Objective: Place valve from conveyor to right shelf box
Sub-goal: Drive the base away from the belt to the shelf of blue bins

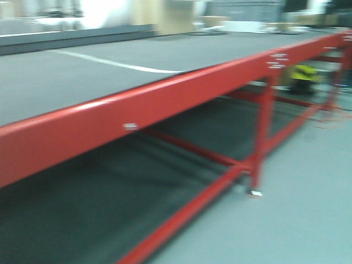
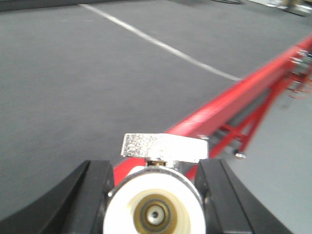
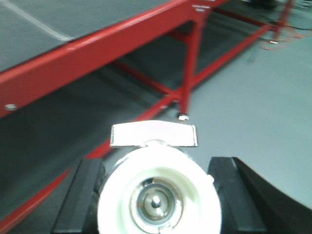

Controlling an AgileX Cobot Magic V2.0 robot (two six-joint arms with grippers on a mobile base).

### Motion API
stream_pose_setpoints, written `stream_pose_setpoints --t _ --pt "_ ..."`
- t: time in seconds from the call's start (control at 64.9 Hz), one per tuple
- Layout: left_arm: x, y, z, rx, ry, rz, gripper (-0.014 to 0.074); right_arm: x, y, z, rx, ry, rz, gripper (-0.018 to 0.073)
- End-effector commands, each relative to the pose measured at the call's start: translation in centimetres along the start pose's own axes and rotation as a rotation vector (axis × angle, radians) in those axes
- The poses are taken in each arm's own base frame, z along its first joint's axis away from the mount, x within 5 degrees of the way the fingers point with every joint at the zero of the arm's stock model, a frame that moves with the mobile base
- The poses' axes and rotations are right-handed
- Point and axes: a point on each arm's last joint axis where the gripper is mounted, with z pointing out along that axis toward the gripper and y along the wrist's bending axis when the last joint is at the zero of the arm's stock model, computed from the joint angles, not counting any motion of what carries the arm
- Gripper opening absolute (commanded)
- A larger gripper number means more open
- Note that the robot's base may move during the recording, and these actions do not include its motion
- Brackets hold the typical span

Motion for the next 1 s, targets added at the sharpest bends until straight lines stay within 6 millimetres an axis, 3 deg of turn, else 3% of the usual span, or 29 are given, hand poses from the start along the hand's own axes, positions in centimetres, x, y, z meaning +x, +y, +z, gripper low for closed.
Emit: stream_pose_setpoints --t 0.0,0.986 --pt "-0.65 -0.05 -0.25 0.002 -0.067 -0.011 -0.0111 -0.97 -0.06 -0.42 0.007 -0.096 -0.008 -0.0162" --pt "-0.65 -0.05 -0.25 0.002 -0.067 -0.011 -0.0111 -0.97 -0.06 -0.42 0.007 -0.096 -0.008 -0.0162"
